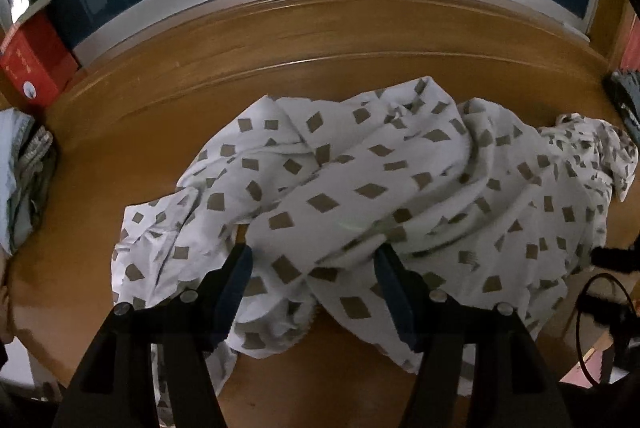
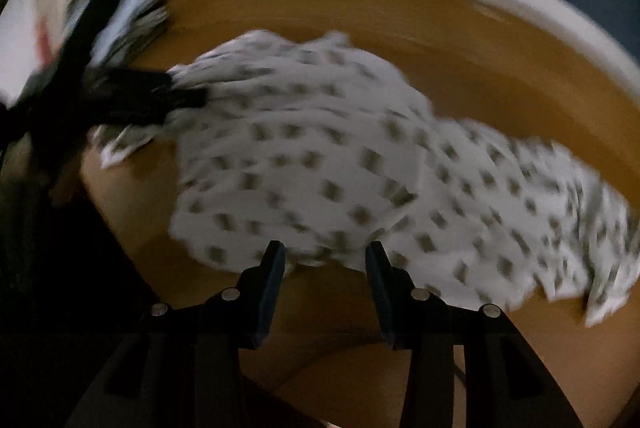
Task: Fold clothes
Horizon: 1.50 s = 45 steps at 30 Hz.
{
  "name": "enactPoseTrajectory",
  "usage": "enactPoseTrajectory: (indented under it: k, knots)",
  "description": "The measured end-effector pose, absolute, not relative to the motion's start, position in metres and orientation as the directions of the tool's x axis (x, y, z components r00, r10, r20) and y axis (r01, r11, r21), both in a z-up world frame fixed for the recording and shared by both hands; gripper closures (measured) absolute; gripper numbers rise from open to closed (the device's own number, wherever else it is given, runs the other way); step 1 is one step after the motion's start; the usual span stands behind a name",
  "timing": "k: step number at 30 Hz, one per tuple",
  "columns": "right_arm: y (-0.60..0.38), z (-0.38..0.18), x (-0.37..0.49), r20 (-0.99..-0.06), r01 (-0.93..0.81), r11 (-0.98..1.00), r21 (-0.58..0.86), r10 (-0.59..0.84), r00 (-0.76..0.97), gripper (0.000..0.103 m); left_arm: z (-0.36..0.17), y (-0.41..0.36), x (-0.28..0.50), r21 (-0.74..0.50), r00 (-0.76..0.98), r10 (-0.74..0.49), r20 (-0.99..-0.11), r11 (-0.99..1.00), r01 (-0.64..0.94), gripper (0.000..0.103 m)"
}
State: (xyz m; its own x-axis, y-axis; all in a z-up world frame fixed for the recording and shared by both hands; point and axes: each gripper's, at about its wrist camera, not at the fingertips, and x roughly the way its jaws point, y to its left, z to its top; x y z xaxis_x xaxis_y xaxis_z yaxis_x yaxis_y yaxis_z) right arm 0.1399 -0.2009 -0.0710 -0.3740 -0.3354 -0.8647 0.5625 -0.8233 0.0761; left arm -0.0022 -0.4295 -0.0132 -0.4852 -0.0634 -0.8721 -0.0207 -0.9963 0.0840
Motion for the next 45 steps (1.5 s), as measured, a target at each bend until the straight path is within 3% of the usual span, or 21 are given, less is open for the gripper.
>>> enactPoseTrajectory:
  k: [7,15,24,27,28,29,30,34,41,45]
  knots:
    - [-0.254,-0.086,0.151,-0.887,0.691,-0.723,0.032,-0.339,-0.314,0.060,-0.023,-0.434,-0.004,0.079,-0.473,-0.040,-0.880,-0.995,-0.063,0.042]
    - [-0.291,-0.106,0.151,-0.928,0.679,-0.732,-0.052,-0.216,-0.303,0.060,-0.034,-0.432,-0.013,0.063,-0.469,-0.003,-0.883,-0.992,-0.112,0.042]
    - [-0.310,-0.121,0.140,-0.937,0.627,-0.777,-0.059,-0.173,-0.303,0.062,-0.041,-0.435,-0.025,0.080,-0.492,0.002,-0.871,-0.986,-0.145,0.040]
    - [-0.313,-0.122,0.137,-0.938,0.597,-0.799,-0.071,-0.149,-0.312,0.088,-0.043,-0.436,-0.024,0.092,-0.513,0.006,-0.858,-0.982,-0.166,0.040]
    - [-0.314,-0.122,0.136,-0.938,0.587,-0.806,-0.079,-0.138,-0.316,0.091,-0.043,-0.437,-0.023,0.088,-0.523,0.017,-0.852,-0.981,-0.175,0.040]
    - [-0.315,-0.123,0.135,-0.939,0.574,-0.815,-0.081,-0.130,-0.317,0.093,-0.043,-0.438,-0.021,0.086,-0.534,0.026,-0.845,-0.979,-0.184,0.043]
    - [-0.316,-0.123,0.134,-0.940,0.564,-0.822,-0.080,-0.127,-0.317,0.094,-0.042,-0.439,-0.019,0.092,-0.548,0.030,-0.836,-0.977,-0.193,0.054]
    - [-0.321,-0.115,0.135,-0.929,0.551,-0.829,-0.097,-0.124,-0.350,0.094,-0.037,-0.451,-0.016,0.067,-0.576,0.061,-0.815,-0.978,-0.197,0.082]
    - [-0.344,-0.083,0.140,-0.898,0.570,-0.813,-0.115,-0.160,-0.410,0.095,-0.025,-0.466,-0.015,0.058,-0.605,0.074,-0.793,-0.979,-0.196,0.087]
    - [-0.351,-0.081,0.140,-0.911,0.552,-0.821,-0.145,-0.107,-0.398,0.095,-0.021,-0.470,-0.010,0.075,-0.616,0.068,-0.785,-0.976,-0.203,0.088]
